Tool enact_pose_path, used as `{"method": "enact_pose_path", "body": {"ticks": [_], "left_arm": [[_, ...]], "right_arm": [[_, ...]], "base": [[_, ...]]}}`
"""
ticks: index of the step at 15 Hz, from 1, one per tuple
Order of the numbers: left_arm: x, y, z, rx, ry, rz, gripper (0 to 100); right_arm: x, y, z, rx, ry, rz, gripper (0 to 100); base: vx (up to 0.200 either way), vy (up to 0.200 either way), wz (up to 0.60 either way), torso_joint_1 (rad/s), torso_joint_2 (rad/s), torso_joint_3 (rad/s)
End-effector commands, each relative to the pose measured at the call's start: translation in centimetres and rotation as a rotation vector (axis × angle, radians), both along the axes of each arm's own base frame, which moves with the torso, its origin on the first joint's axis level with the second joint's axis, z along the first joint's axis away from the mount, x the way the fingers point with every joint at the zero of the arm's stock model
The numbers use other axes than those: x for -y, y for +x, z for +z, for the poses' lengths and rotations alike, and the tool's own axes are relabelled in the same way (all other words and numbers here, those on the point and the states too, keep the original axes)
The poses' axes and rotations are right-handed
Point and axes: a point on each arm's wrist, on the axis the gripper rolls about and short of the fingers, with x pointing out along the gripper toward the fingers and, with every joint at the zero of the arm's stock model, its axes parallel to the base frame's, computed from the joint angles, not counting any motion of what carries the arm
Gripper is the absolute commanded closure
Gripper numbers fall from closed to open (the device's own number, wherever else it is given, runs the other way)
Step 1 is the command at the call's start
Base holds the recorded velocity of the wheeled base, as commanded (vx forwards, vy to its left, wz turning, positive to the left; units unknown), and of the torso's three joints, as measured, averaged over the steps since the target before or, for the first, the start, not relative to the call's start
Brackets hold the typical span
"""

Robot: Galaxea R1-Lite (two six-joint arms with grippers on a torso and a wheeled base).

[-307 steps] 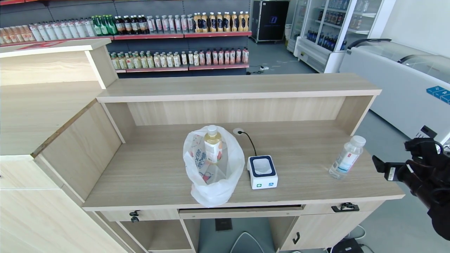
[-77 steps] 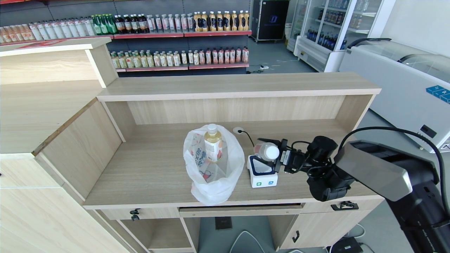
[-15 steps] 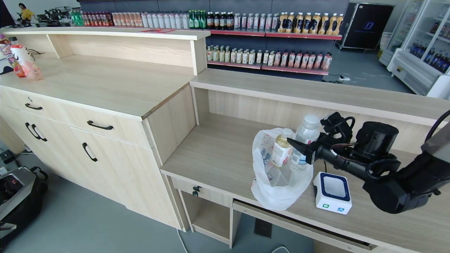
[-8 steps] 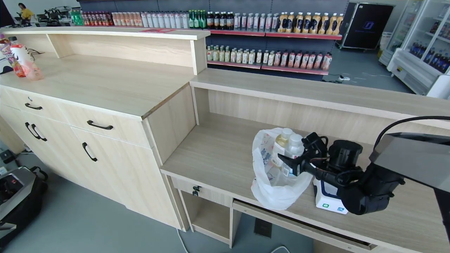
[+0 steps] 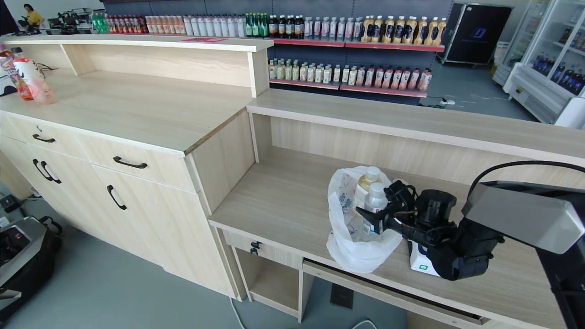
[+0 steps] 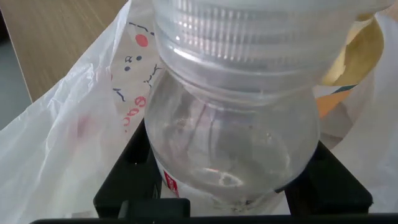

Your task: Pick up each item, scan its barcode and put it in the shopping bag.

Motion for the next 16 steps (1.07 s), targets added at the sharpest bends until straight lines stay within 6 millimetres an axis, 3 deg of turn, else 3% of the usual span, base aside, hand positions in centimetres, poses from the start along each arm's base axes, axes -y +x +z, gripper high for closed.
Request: {"method": "enact_pose_path", "body": {"ticks": [1,7,8,10,13,14,15,16], "left_arm": [[0.0,0.0,0.0,0.001,0.0,0.0,0],[0.0,0.0,0.0,0.001,0.0,0.0,0],[0.0,0.0,0.0,0.001,0.0,0.0,0],[0.0,0.0,0.0,0.001,0.0,0.0,0],[0.0,0.0,0.0,0.001,0.0,0.0,0],[0.0,0.0,0.0,0.001,0.0,0.0,0],[0.0,0.0,0.0,0.001,0.0,0.0,0],[0.0,0.0,0.0,0.001,0.0,0.0,0]], "right_arm": [[0.1,0.0,-0.5,-0.014,-0.003,-0.001,100],[0.8,0.0,-0.6,-0.02,-0.003,0.017,100],[0.8,0.0,-0.5,-0.018,-0.003,0.02,0],[0.8,-0.2,1.2,0.013,0.008,0.021,0],[0.6,-2.4,7.2,0.083,0.039,0.074,0],[0.6,-2.4,7.2,0.083,0.039,0.074,0],[1.5,-5.2,10.3,0.065,0.026,0.071,0],[2.2,-6.5,11.9,0.062,0.018,0.053,0]], "base": [[0.0,0.0,0.0,0.0,0.0,0.0],[0.0,0.0,0.0,0.0,0.0,0.0],[0.0,0.0,0.0,0.0,0.0,0.0],[0.0,0.0,0.0,0.0,0.0,0.0],[0.0,0.0,0.0,0.0,0.0,0.0],[0.0,0.0,0.0,0.0,0.0,0.0],[0.0,0.0,0.0,0.0,0.0,0.0],[0.0,0.0,0.0,0.0,0.0,0.0]]}}
